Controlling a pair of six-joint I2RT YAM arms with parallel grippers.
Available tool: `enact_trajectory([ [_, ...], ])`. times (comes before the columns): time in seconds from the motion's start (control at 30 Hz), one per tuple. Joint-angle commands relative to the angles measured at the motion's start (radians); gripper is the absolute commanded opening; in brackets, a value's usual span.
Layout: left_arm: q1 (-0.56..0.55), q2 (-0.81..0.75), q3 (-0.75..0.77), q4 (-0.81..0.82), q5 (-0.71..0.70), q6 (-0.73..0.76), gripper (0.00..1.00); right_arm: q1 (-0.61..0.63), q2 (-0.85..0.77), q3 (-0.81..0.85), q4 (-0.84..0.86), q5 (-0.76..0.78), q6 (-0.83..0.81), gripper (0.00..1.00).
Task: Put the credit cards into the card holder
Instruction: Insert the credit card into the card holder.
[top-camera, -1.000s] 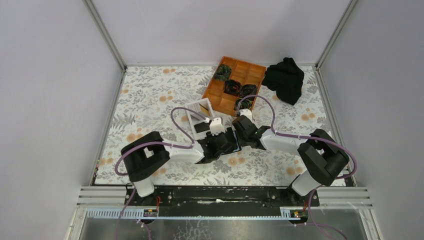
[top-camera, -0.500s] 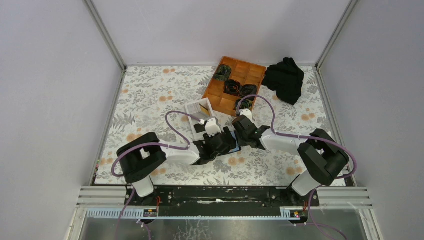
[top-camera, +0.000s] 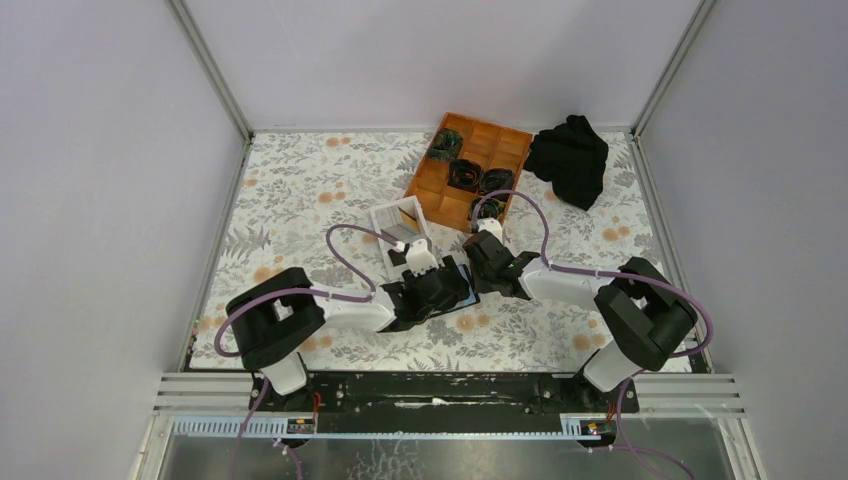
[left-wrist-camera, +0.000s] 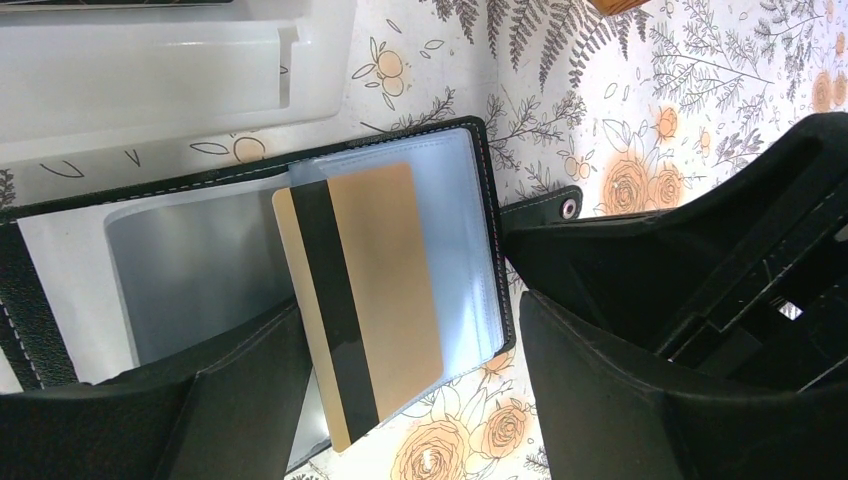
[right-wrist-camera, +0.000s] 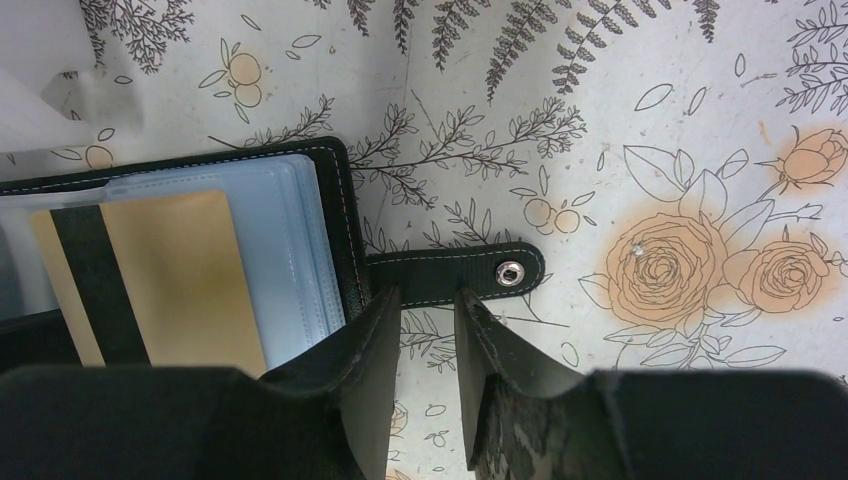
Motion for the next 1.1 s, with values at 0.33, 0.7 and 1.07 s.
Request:
enact_trajectory([
  [0.33, -0.01, 0.023, -0.124, -0.462, 0.033, 0.0, 0.83, 0.017, 0.037, 0.03, -0.008, -0.071, 0.008, 0.34],
  [0.7, -0.009, -0.008, -0.141, -0.494, 0.016, -0.012, 0.85, 0.017, 0.047, 0.029, -0.004, -0.071, 0.008, 0.34],
  [1.07, -0.01, -0.06, -0.165, -0.513, 0.003, -0.031, 0.86, 0.016, 0.055, 0.031, -0.002, -0.077, 0.01, 0.34],
])
